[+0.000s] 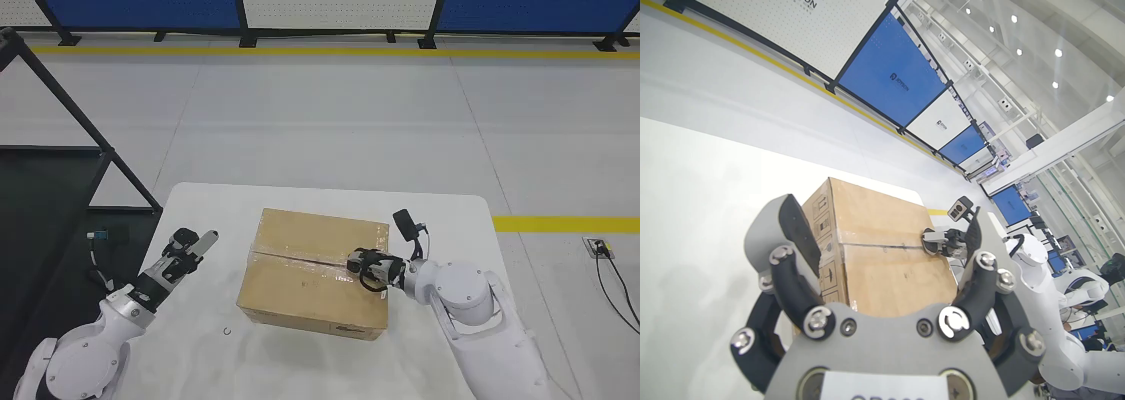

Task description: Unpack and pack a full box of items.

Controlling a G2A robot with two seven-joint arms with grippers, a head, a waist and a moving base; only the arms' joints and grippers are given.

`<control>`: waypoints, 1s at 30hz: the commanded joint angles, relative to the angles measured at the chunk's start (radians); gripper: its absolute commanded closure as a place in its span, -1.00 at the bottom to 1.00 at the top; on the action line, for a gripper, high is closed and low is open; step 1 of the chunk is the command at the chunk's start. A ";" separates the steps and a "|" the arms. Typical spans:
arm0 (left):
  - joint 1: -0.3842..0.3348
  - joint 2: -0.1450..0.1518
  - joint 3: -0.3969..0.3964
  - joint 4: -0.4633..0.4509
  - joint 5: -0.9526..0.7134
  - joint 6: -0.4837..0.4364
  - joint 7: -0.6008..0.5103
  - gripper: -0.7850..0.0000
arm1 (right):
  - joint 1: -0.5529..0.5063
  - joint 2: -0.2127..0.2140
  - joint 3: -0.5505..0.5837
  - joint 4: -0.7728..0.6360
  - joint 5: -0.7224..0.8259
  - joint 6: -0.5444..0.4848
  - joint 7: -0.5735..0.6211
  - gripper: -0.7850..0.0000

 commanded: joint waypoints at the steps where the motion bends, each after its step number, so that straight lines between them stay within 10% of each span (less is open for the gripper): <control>1: -0.002 0.000 -0.001 0.002 0.001 -0.002 -0.001 -1.00 | 0.018 -0.002 -0.024 0.014 -0.002 0.007 0.000 1.00; 30: 0.048 0.009 -0.109 0.038 -0.078 -0.055 -0.004 -1.00 | 0.336 -0.110 -0.341 0.315 0.120 -0.066 -0.138 1.00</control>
